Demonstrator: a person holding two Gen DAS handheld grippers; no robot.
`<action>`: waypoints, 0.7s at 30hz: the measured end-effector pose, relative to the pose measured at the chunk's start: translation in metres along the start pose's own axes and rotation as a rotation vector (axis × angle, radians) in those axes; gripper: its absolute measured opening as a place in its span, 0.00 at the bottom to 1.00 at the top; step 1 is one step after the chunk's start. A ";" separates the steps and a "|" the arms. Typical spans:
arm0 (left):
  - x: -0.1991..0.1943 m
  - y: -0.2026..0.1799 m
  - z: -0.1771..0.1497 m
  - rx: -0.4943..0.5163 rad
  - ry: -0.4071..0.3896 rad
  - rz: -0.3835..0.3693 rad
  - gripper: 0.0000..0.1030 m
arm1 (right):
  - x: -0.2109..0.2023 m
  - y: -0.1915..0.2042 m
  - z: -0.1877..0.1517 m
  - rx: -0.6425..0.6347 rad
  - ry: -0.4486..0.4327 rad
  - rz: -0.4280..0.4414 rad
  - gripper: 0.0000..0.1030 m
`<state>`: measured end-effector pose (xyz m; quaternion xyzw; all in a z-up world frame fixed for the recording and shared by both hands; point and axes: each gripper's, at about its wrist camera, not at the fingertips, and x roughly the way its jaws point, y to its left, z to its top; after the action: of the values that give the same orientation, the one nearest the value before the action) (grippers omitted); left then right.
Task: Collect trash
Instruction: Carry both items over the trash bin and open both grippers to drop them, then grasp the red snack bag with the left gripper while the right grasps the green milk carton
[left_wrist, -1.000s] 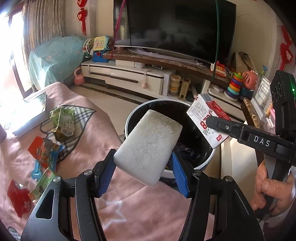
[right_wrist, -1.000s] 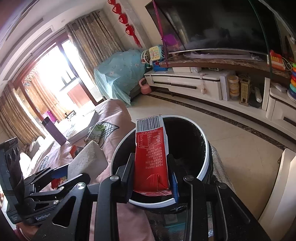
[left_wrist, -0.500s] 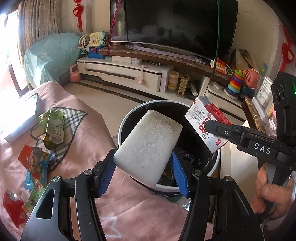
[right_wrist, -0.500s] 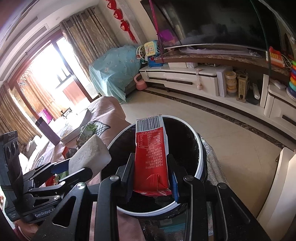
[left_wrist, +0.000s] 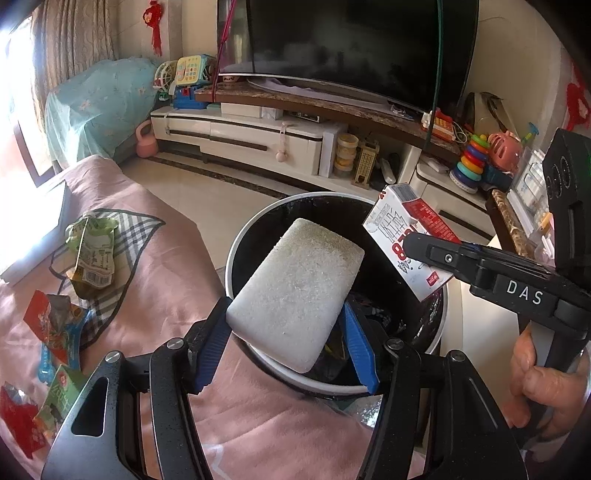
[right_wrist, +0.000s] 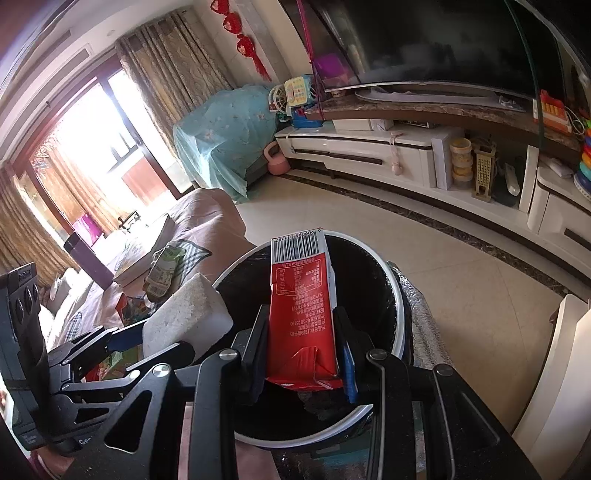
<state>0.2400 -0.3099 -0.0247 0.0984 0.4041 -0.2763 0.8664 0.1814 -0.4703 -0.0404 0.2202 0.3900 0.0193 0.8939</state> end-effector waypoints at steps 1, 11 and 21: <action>0.001 0.000 0.000 -0.001 0.001 0.002 0.57 | 0.001 0.000 0.000 -0.001 0.001 -0.002 0.32; -0.005 0.012 -0.010 -0.047 0.007 -0.037 0.80 | 0.005 -0.007 0.001 0.046 0.011 0.031 0.49; -0.057 0.059 -0.075 -0.169 -0.041 0.012 0.81 | -0.018 0.025 -0.025 0.058 -0.056 0.095 0.85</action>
<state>0.1950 -0.2089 -0.0337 0.0219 0.4073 -0.2380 0.8815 0.1549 -0.4420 -0.0331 0.2649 0.3545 0.0443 0.8956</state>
